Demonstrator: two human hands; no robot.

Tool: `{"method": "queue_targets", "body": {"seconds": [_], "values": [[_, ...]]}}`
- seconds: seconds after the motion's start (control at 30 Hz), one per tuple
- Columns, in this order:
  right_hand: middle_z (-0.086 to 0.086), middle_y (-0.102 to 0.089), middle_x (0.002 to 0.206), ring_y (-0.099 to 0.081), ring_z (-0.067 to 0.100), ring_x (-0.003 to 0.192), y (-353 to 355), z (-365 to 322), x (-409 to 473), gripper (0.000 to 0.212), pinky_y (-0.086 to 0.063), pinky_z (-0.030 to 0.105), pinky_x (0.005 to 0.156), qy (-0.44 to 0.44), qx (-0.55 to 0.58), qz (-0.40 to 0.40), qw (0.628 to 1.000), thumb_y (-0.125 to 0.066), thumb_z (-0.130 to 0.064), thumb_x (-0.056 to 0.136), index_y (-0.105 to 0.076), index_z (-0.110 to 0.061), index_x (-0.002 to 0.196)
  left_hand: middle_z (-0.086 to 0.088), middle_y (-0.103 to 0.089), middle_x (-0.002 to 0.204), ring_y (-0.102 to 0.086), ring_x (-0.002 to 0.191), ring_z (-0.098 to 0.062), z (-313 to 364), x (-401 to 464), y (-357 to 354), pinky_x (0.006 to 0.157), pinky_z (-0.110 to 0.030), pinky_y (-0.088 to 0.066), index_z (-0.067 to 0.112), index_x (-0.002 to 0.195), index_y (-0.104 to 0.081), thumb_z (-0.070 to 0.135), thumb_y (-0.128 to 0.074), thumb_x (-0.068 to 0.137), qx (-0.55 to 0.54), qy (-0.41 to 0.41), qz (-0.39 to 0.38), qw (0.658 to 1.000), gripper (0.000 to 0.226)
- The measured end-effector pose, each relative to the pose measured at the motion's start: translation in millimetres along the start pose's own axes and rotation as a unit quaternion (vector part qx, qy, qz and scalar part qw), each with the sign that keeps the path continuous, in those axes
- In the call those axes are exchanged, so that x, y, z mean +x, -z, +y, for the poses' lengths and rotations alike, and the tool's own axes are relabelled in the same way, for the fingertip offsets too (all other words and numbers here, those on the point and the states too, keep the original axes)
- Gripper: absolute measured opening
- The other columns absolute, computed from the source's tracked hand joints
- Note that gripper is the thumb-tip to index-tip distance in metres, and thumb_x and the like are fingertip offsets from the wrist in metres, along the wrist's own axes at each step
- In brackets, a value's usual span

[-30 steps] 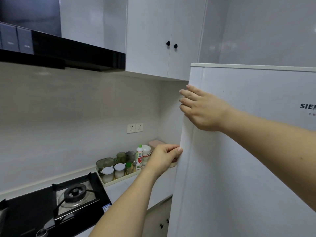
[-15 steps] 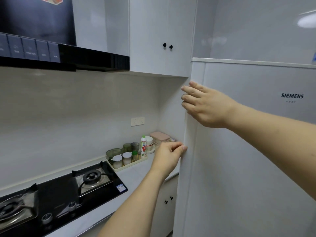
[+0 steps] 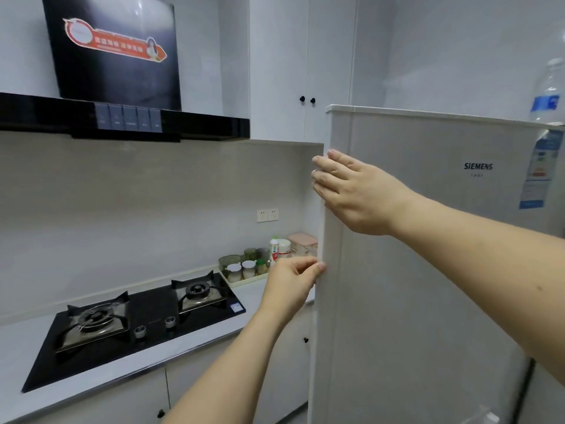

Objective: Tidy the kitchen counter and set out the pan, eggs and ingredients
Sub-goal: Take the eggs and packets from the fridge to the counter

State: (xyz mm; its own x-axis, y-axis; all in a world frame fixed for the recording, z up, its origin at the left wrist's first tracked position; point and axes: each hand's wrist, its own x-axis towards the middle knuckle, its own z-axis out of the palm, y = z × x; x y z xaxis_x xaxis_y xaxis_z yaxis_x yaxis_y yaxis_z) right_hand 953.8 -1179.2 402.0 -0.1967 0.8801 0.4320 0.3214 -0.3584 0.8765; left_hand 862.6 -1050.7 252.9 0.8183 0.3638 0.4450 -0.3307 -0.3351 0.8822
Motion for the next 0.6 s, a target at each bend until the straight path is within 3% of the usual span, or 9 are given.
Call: {"method": "queue_targets", "body": {"seconds": [0.1,0.27,0.6], "values": [[0.019,-0.061,0.124,-0.049,0.037,0.126,26,4,-23,0.043,-0.027,0.048,0.113,-0.001,0.011,0.028,1.000,-0.042,-0.017,0.088,-0.061,0.005,0.121,-0.004,-0.056,0.068,-0.043,0.064,-0.016,15,-28,-11,0.069,-0.030,-0.043,0.010,0.080,-0.076,0.034,-0.067,0.079,-0.016,0.006,-0.014,1.000,0.025],[0.019,-0.059,0.129,-0.048,0.037,0.128,60,10,-56,0.043,-0.029,0.048,0.114,0.005,0.010,0.054,0.998,-0.043,-0.017,0.091,-0.059,0.004,0.125,-0.006,-0.063,0.071,-0.051,0.066,-0.014,39,-59,-29,0.068,-0.028,-0.049,0.010,0.080,-0.078,0.015,-0.071,0.085,-0.026,0.012,-0.025,0.999,0.010],[0.020,-0.060,0.127,-0.051,0.037,0.125,103,17,-86,0.044,-0.028,0.048,0.113,-0.002,-0.010,0.032,0.999,-0.042,-0.017,0.089,-0.060,0.005,0.122,-0.011,-0.063,0.071,-0.052,0.064,-0.015,63,-94,-57,0.060,-0.019,-0.050,0.011,0.079,-0.076,0.012,-0.073,0.083,-0.026,0.023,0.005,0.999,0.005]]}}
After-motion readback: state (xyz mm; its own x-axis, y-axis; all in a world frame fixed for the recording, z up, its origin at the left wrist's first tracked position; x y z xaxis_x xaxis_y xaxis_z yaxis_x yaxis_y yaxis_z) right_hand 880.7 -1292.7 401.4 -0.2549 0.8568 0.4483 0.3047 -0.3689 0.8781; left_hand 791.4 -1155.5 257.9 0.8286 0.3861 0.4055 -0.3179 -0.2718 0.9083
